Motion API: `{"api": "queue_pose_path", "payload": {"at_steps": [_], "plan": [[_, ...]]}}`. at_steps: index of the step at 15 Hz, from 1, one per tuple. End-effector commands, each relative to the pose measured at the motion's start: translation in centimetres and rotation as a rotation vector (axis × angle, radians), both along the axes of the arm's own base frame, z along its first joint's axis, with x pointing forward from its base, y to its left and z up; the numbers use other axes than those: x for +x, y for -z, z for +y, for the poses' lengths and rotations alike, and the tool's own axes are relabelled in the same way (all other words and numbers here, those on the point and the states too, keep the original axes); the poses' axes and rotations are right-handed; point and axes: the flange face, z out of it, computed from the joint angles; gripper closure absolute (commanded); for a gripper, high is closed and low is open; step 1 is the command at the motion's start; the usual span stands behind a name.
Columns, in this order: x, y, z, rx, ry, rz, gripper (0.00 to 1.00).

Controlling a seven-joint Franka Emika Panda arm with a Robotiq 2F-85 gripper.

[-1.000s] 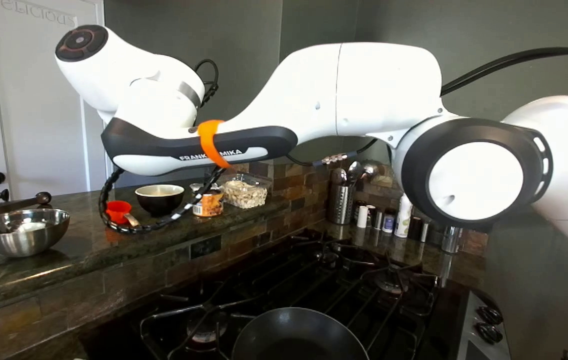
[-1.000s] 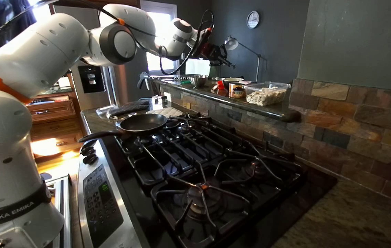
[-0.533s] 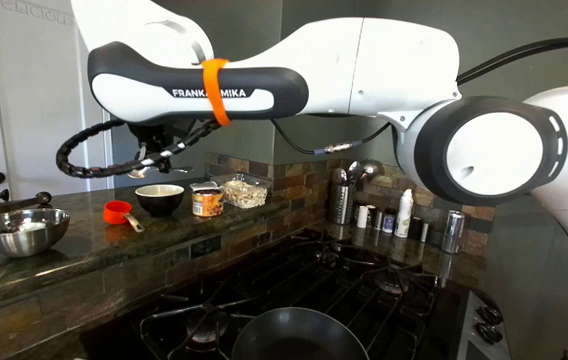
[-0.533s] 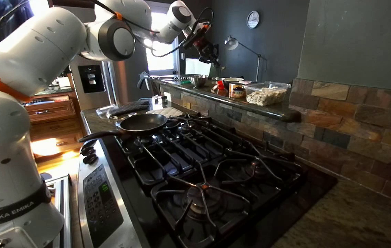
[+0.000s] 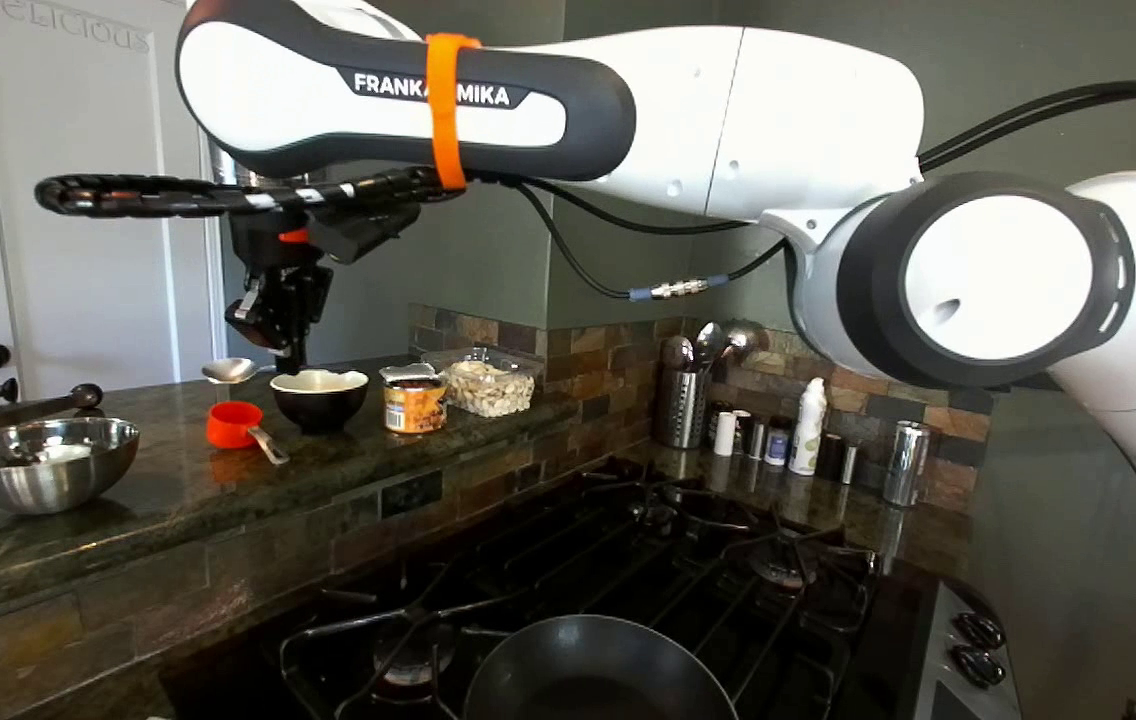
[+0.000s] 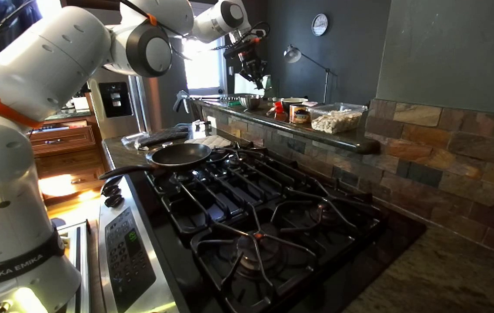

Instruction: Put a spoonful of the clear lunchbox's contents into the black bowl

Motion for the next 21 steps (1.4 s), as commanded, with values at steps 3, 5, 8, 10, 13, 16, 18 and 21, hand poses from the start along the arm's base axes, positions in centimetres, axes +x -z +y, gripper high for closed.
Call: {"api": "queue_pose_path", "payload": {"at_steps": [3,5,8,10,13,16,18,21], "plan": [[0.0,1.9,1.4,0.140,0.034,0.063,0.98],[0.3,2.6,1.5,0.146,0.065,0.054,0.98],[0.8,3.4,1.5,0.161,0.092,0.033,0.98],[1.3,3.8,1.5,0.171,0.083,0.016,0.98],[2.0,4.6,1.1,0.181,0.066,0.003,0.98],[2.4,5.3,0.5,0.180,0.046,0.007,0.98],[2.5,6.1,0.3,0.168,0.036,0.029,0.98],[2.8,7.0,0.5,0.172,0.017,0.035,0.98]]}}
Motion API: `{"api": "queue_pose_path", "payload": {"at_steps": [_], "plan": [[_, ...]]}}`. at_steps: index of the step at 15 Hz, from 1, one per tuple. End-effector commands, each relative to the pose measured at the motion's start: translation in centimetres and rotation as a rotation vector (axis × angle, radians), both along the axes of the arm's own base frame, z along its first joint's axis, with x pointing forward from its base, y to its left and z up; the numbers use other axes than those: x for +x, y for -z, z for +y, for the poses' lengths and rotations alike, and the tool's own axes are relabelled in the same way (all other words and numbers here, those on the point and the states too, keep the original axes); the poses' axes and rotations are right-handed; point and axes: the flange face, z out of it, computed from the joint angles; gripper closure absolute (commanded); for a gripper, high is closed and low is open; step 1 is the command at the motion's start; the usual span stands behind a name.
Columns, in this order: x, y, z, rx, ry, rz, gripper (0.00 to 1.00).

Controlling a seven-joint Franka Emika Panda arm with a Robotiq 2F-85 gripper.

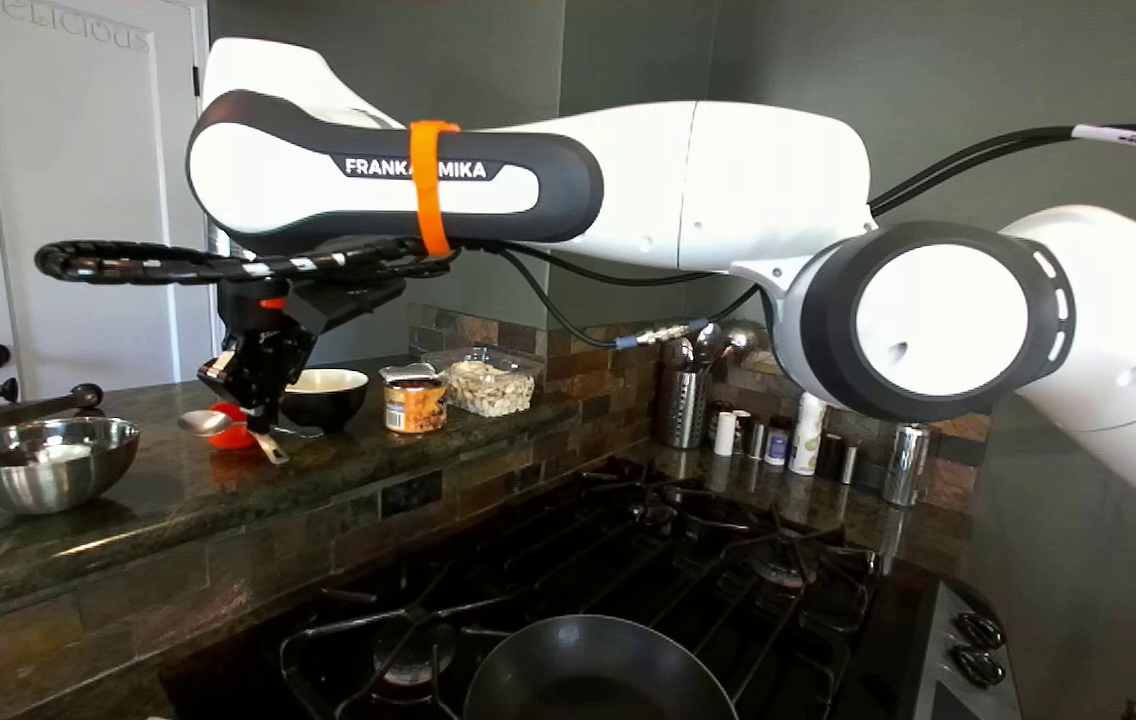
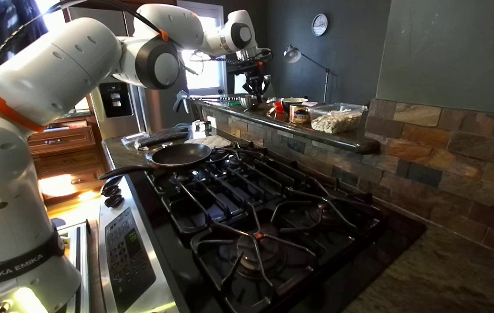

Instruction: Put a spoonful of the clear lunchbox's contents into the black bowl

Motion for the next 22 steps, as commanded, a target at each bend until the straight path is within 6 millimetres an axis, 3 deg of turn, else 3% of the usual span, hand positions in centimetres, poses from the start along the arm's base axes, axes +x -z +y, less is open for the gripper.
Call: {"api": "queue_pose_path", "payload": {"at_steps": [1,8,22], "plan": [[0.3,1.2,0.4,0.030,-0.041,0.011,0.98],[0.8,2.4,1.7,0.065,-0.095,-0.023,0.98],[1.0,4.3,1.7,0.047,-0.100,-0.002,0.98]]}}
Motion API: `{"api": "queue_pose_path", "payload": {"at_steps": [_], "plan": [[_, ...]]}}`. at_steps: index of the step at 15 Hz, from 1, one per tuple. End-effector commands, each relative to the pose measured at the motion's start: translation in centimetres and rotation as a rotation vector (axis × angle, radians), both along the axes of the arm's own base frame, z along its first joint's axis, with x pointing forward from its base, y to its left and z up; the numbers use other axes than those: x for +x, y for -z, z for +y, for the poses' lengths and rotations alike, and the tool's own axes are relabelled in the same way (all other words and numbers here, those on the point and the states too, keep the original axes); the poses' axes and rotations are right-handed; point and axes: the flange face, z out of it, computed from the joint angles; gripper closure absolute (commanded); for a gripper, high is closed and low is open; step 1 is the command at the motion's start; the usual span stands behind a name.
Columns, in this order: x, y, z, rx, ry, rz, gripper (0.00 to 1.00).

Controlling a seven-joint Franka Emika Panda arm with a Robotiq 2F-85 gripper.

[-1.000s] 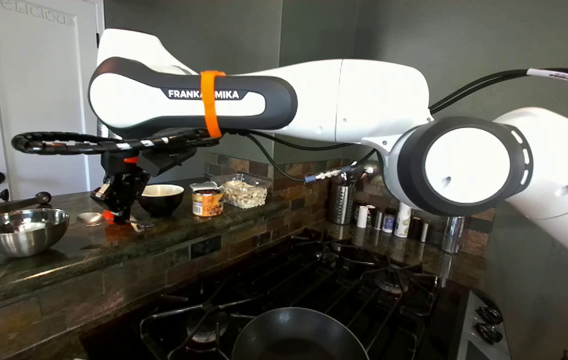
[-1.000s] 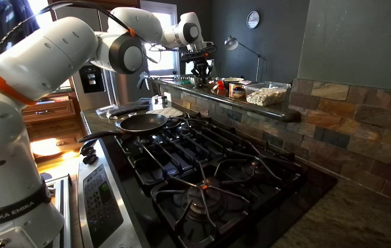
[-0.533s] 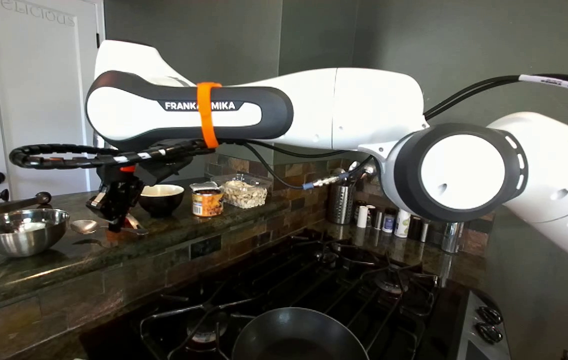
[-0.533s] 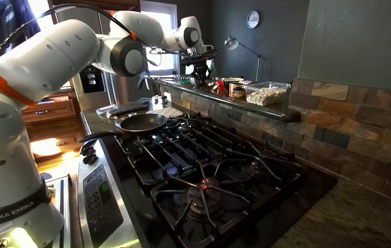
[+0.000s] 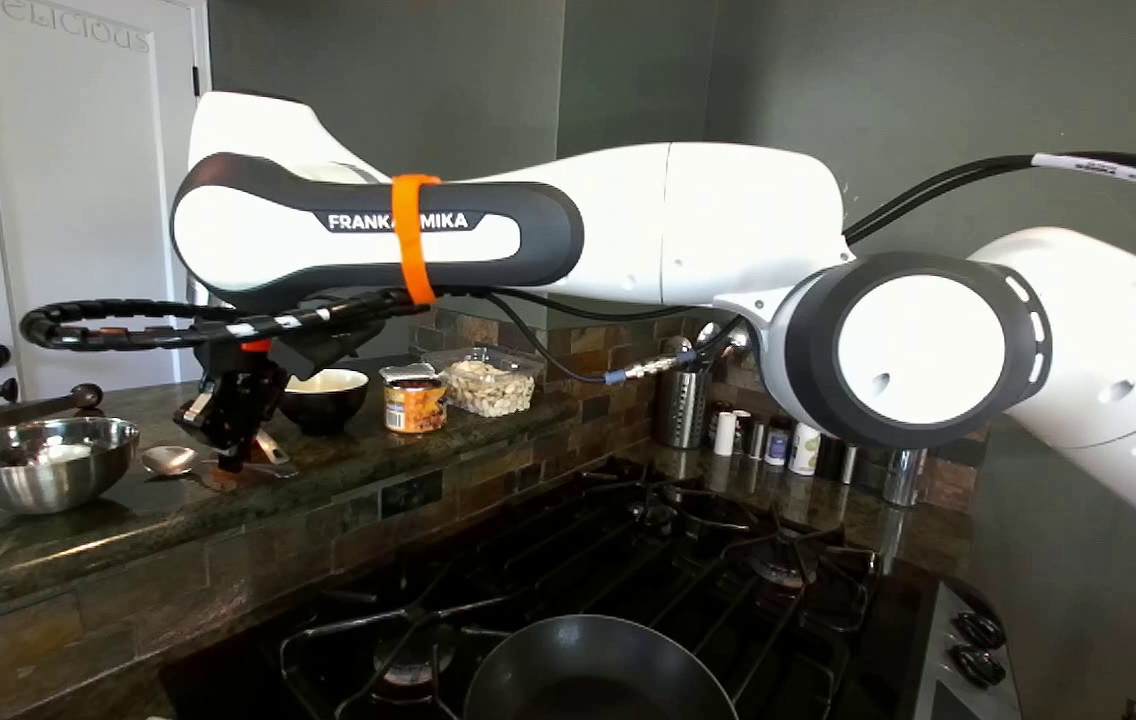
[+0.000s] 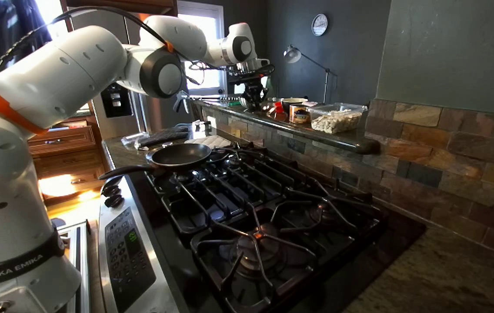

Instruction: Put a spoonful of the clear lunchbox's contents into the black bowl

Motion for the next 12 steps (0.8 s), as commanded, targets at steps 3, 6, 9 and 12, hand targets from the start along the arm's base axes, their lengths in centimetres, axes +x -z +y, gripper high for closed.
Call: {"api": "queue_pose_path", "payload": {"at_steps": [3,6,9,12], "plan": [[0.28,0.70,0.06,0.018,-0.013,0.002,0.98],[0.40,0.89,0.03,0.021,-0.012,-0.001,0.98],[0.64,1.13,0.00,0.035,-0.013,-0.011,0.98],[0.79,1.26,-0.10,0.033,-0.011,-0.019,0.64]]}}
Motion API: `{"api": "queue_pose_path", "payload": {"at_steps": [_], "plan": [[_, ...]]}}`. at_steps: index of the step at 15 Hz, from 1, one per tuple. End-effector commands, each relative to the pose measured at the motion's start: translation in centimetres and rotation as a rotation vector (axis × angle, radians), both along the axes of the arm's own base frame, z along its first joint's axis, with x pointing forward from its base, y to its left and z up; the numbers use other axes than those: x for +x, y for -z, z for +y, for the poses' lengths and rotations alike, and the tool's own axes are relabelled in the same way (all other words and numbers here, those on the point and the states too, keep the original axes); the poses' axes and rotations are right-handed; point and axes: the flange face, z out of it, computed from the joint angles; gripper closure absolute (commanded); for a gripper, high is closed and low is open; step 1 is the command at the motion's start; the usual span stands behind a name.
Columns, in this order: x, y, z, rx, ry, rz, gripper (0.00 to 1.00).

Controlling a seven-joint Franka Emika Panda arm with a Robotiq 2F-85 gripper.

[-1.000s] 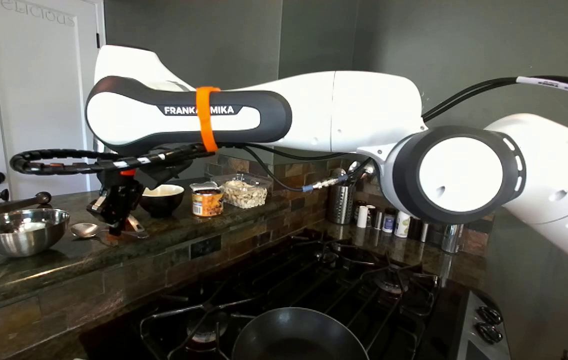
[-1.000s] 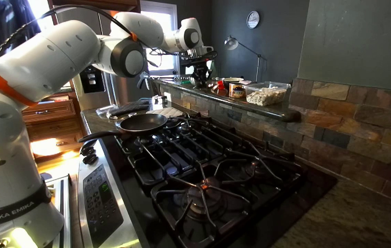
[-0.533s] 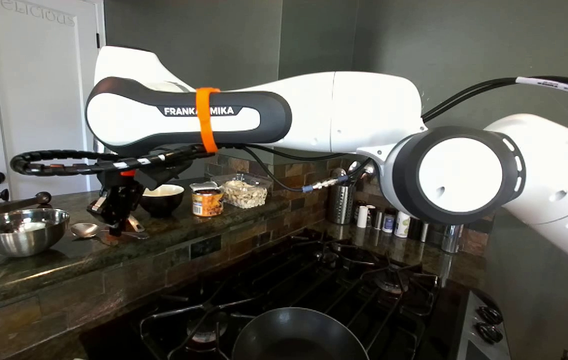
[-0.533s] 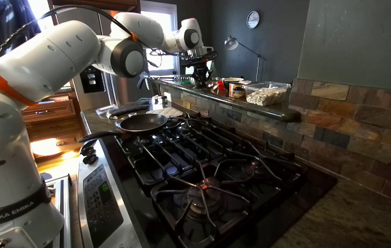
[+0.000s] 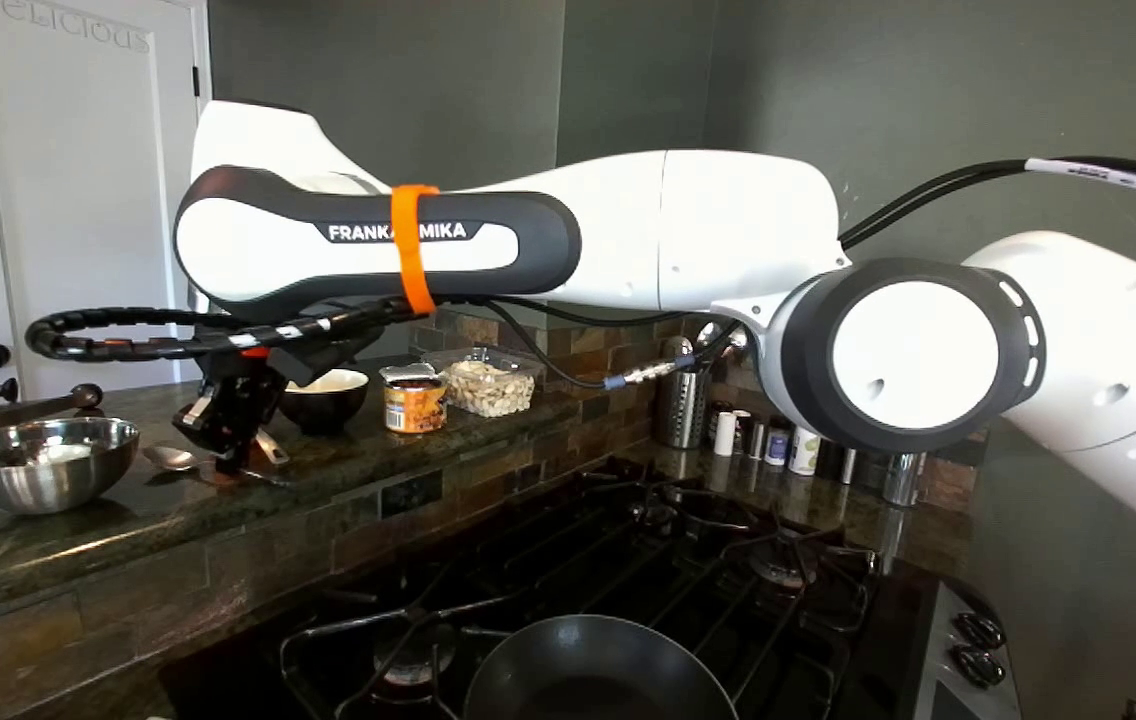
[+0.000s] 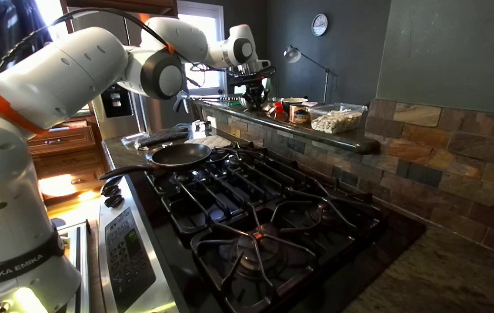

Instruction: Put a spoonful of the clear lunchbox's contents into the black bowl

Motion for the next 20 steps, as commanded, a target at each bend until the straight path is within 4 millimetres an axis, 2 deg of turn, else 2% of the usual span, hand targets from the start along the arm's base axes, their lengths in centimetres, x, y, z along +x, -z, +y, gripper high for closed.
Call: {"api": "queue_pose_path", "payload": {"at_steps": [1,4,8,10,16,20], "plan": [[0.4,0.8,0.0,0.023,-0.009,-0.004,0.63],[0.3,0.0,0.0,0.034,-0.007,-0.006,0.43],[-0.2,-2.5,0.5,0.060,-0.015,-0.042,0.12],[-0.6,-4.1,0.7,0.080,-0.017,-0.058,0.00],[-1.7,-8.0,0.5,0.103,0.021,-0.081,0.00],[-2.3,-9.7,0.1,0.105,0.071,-0.077,0.00]]}}
